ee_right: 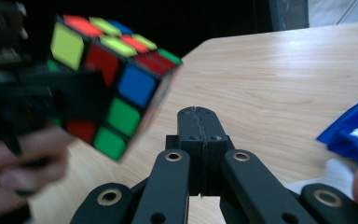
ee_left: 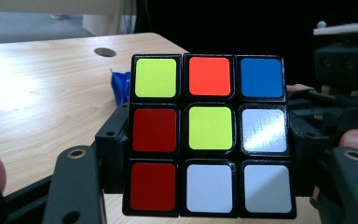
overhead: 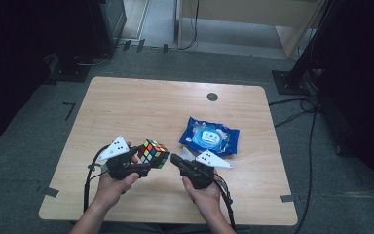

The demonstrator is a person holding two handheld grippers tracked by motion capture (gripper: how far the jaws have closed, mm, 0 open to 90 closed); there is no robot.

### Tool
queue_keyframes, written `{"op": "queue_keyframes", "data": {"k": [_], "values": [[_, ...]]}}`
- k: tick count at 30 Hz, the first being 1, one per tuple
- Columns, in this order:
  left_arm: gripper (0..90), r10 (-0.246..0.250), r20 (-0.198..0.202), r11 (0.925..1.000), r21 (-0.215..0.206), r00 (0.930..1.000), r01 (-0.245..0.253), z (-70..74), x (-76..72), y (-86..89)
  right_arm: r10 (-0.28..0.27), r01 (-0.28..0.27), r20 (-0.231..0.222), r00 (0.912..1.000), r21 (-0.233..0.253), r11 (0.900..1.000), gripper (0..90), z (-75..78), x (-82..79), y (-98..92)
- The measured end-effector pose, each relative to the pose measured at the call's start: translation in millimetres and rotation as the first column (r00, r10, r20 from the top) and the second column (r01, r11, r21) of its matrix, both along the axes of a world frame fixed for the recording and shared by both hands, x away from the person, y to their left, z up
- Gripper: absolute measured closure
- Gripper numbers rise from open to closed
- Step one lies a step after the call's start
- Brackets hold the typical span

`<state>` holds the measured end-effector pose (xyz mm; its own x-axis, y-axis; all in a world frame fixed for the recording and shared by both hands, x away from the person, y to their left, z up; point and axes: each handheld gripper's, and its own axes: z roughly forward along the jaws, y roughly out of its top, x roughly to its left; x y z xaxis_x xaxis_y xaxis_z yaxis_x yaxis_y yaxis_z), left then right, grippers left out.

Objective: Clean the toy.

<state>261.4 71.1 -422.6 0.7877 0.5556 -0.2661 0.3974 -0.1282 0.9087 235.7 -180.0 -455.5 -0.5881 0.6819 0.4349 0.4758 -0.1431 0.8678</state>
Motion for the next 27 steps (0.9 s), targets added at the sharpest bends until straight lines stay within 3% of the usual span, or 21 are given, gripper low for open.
{"op": "queue_keyframes", "data": {"k": [3, 5, 10, 13, 19, 24, 26, 27], "values": [[34.0, -0.012, 0.0, 0.9999, 0.011, 0.9999, 0.012, -1.2, -0.9, -2.7, 0.009, -0.007, -0.038, 0.9992, 0.058, 0.998, 90.0, 0.6, -0.6, 0.1], [34.0, -0.016, 0.002, 0.9998, 0.01, 0.9999, 0.016, -1.7, -1.8, -4.4, 0.013, -0.009, -0.051, 0.9986, 0.07, 0.997, 90.0, 1.0, -1.6, 0.6], [33.9, -0.034, -0.007, 0.9993, 0.013, 0.9994, 0.034, -2.4, -1.3, -4.7, 0.005, 0.0, -0.047, 0.9989, 0.088, 0.996, 90.0, 2.4, -2.5, -2.6], [33.7, -0.041, -0.01, 0.9987, 0.028, 0.9991, 0.042, -3.5, -1.2, -5.5, -0.002, 0.003, -0.019, 0.9998, 0.099, 0.995, 90.0, 5.5, -2.9, -5.9], [33.7, -0.059, -0.01, 0.9963, 0.063, 0.9982, 0.059, -6.1, -2.4, -10.0, 0.013, -0.015, 0.02, 0.9997, 0.066, 0.998, 90.0, 9.9, -4.7, -7.3], [34.0, -0.055, 0.031, 0.995, 0.085, 0.998, 0.052, -3.8, -5.1, -10.6, 0.021, -0.022, 0.053, 0.9983, 0.019, 1.0, 90.0, 13.7, -6.3, -6.4], [34.1, -0.046, 0.046, 0.9942, 0.099, 0.9979, 0.042, -3.3, -5.8, -10.9, 0.013, -0.01, 0.098, 0.9951, -0.032, 0.999, 89.6, 16.9, -7.3, -6.5], [34.1, -0.048, 0.049, 0.9939, 0.102, 0.9977, 0.043, -3.6, -5.9, -10.1, -0.004, 0.014, 0.134, 0.9909, -0.076, 0.997, 85.2, 18.8, -7.7, -6.9]]}}
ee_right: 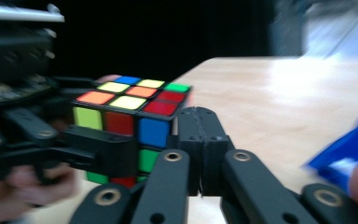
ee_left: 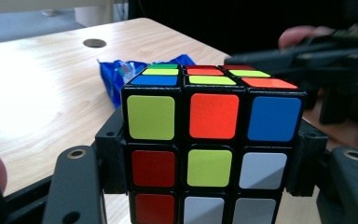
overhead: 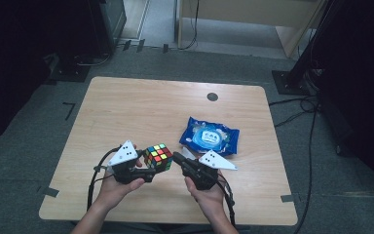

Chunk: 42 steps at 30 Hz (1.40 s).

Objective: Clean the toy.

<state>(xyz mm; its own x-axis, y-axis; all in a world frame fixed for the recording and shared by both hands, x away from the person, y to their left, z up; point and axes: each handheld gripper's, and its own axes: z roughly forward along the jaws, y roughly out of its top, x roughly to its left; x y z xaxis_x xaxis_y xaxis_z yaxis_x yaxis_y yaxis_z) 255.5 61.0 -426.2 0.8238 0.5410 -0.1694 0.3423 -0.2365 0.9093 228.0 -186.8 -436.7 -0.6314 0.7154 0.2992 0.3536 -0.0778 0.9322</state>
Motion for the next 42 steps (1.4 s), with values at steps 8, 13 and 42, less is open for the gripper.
{"op": "queue_keyframes", "data": {"k": [8, 13, 42], "values": [[34.1, 0.004, 0.002, 1.0, 0.008, 1.0, -0.004, -3.5, 5.0, 8.8, -0.031, -0.002, -0.147, 0.9886, -0.218, 0.976, 61.9, -28.9, 29.9, -26.2], [34.1, 0.01, -0.005, 0.9998, 0.016, 0.9999, -0.01, -6.4, 6.7, 8.9, -0.092, 0.022, -0.158, 0.9831, -0.397, 0.918, 54.7, -58.6, 38.5, -22.3], [34.1, 0.001, 0.018, 0.9985, 0.055, 0.9998, -0.002, -12.6, 5.3, 4.2, -0.114, 0.07, -0.14, 0.9836, -0.288, 0.955, 85.3, -42.5, 34.2, -32.2]]}}
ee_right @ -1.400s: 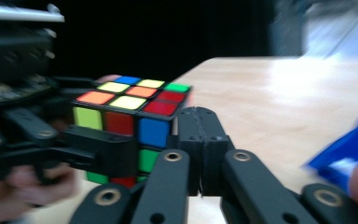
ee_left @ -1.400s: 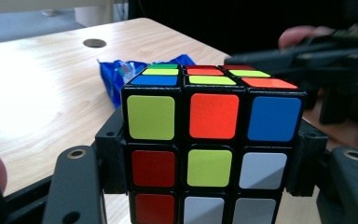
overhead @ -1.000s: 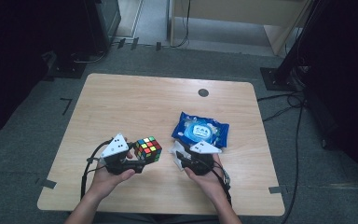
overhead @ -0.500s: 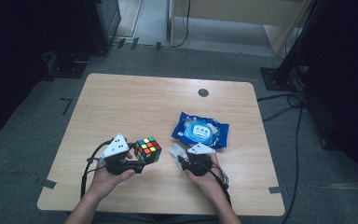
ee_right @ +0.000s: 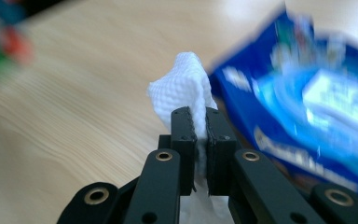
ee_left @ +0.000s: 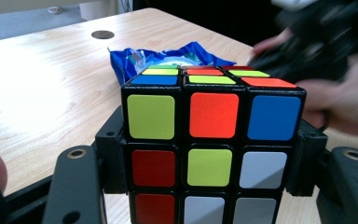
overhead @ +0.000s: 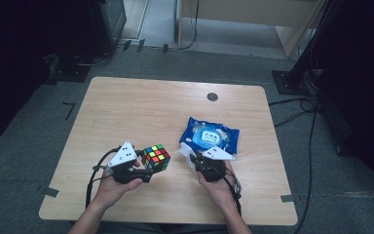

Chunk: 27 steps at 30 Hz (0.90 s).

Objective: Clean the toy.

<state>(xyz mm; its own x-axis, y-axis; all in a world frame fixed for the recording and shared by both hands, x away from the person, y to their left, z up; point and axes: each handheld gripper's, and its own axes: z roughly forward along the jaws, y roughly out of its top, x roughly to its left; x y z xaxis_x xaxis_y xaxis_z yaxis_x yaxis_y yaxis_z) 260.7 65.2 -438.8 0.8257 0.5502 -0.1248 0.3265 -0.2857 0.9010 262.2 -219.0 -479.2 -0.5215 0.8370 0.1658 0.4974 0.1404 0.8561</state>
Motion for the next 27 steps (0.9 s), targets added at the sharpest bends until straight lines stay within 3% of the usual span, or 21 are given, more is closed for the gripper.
{"op": "queue_keyframes", "data": {"k": [4, 8, 10, 13, 18, 23, 27], "values": [[34.1, 0.003, 0.017, 0.9997, 0.025, 0.9999, -0.004, -1.5, -1.7, -3.6, 0.034, -0.039, 0.089, 0.9954, 0.059, 0.997, 85.3, 31.3, -14.8, 3.9], [34.1, 0.013, 0.06, 0.9967, 0.079, 0.9981, -0.017, -2.8, -5.4, -9.5, 0.084, -0.102, 0.14, 0.9866, 0.129, 0.986, 85.3, 58.9, -30.6, 10.7], [34.1, 0.014, 0.083, 0.994, 0.107, 0.9965, -0.023, -4.2, -7.8, -13.6, 0.124, -0.15, 0.163, 0.9788, 0.16, 0.976, 85.3, 71.5, -39.9, 16.6], [34.1, 0.003, 0.103, 0.9912, 0.132, 0.9947, -0.017, -5.7, -11.5, -19.9, 0.176, -0.211, 0.203, 0.9633, 0.165, 0.964, 85.3, 83.6, -51.7, 28.7], [34.1, -0.016, 0.142, 0.9888, 0.149, 0.9898, -0.005, -4.6, -18.5, -27.8, 0.232, -0.267, 0.199, 0.952, 0.17, 0.948, 85.2, 83.4, -58.4, 45.1], [34.1, -0.031, 0.169, 0.9891, 0.147, 0.9852, 0.006, -1.3, -24.1, -31.3, 0.228, -0.256, 0.162, 0.9601, 0.176, 0.951, 85.2, 72.0, -53.7, 51.0], [34.2, -0.043, 0.178, 0.9874, 0.158, 0.9831, 0.015, -1.1, -26.1, -33.0, 0.219, -0.247, 0.16, 0.9626, 0.186, 0.951, 85.2, 67.9, -51.5, 51.3]]}}
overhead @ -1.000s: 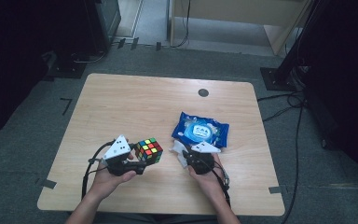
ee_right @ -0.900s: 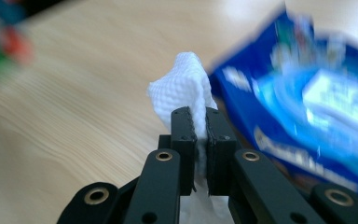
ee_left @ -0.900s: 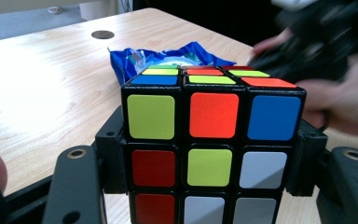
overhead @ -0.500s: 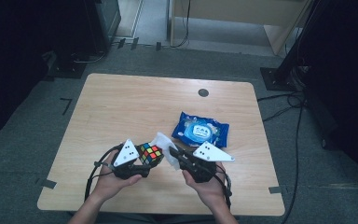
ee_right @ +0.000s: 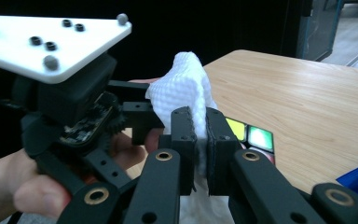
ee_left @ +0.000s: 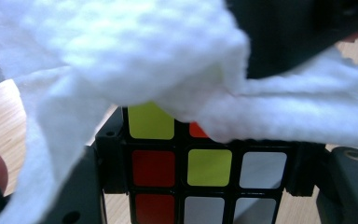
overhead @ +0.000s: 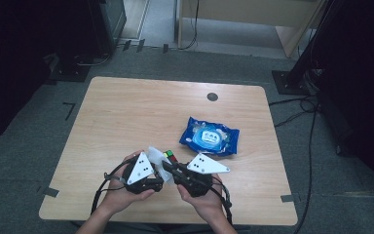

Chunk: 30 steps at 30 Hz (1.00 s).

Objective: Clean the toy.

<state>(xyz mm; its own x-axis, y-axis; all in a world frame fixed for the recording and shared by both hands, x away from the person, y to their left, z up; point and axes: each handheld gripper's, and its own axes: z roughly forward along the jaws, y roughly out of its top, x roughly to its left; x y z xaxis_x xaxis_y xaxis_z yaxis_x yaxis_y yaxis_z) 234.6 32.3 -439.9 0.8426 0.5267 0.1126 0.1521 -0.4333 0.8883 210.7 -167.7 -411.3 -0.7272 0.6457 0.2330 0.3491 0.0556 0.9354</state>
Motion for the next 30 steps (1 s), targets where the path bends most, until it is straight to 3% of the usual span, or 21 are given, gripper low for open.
{"op": "queue_keyframes", "data": {"k": [4, 9, 12, 14, 18, 21, 24, 26, 30], "values": [[34.2, -0.012, 0.034, 0.9999, 0.008, 0.9994, 0.011, 1.2, -4.0, -1.7, -0.027, 0.027, -0.003, 0.9996, 0.01, 1.0, 85.1, -2.9, 3.9, -3.6], [34.3, -0.026, 0.025, 0.9996, -0.013, 0.9993, 0.027, 3.4, -4.4, -0.2, -0.091, 0.091, -0.005, 0.9958, 0.004, 0.996, 85.0, -9.2, 13.1, -15.7], [34.3, -0.028, 0.027, 0.9993, -0.024, 0.9992, 0.029, 3.4, -3.9, 1.0, -0.142, 0.142, -0.038, 0.9891, -0.01, 0.99, 85.0, -17.9, 21.7, -26.2], [34.3, -0.03, 0.027, 0.9987, -0.041, 0.9992, 0.031, 5.6, -3.2, 3.1, -0.181, 0.178, -0.065, 0.9813, -0.053, 0.983, 85.0, -25.3, 27.8, -32.3], [34.4, -0.014, 0.028, 0.9999, -0.004, 0.9995, 0.015, -0.7, 0.8, 5.4, -0.219, 0.218, -0.089, 0.9716, -0.02, 0.976, 85.0, -27.8, 31.3, -45.1], [34.3, -0.002, 0.013, 1.0, 0.007, 0.9999, 0.002, -6.3, 4.6, 6.8, -0.186, 0.189, -0.066, 0.9802, 0.033, 0.981, 85.0, -12.6, 23.8, -47.9], [34.3, 0.003, 0.013, 1.0, 0.008, 0.9999, -0.003, -7.4, 4.8, 5.2, -0.104, 0.105, -0.019, 0.9944, 0.069, 0.992, 84.9, 5.1, 9.8, -37.8], [34.3, 0.002, 0.019, 0.9999, 0.013, 0.9998, -0.002, -7.2, 3.6, 3.9, -0.057, 0.057, -0.004, 0.9984, 0.082, 0.995, 84.9, 11.8, 2.8, -29.6], [34.3, -0.013, 0.031, 0.9999, -0.004, 0.9994, 0.013, -4.7, 0.8, 2.6, 0.022, -0.017, -0.036, 0.9991, 0.119, 0.993, 84.8, 13.0, -1.9, -14.1]]}}
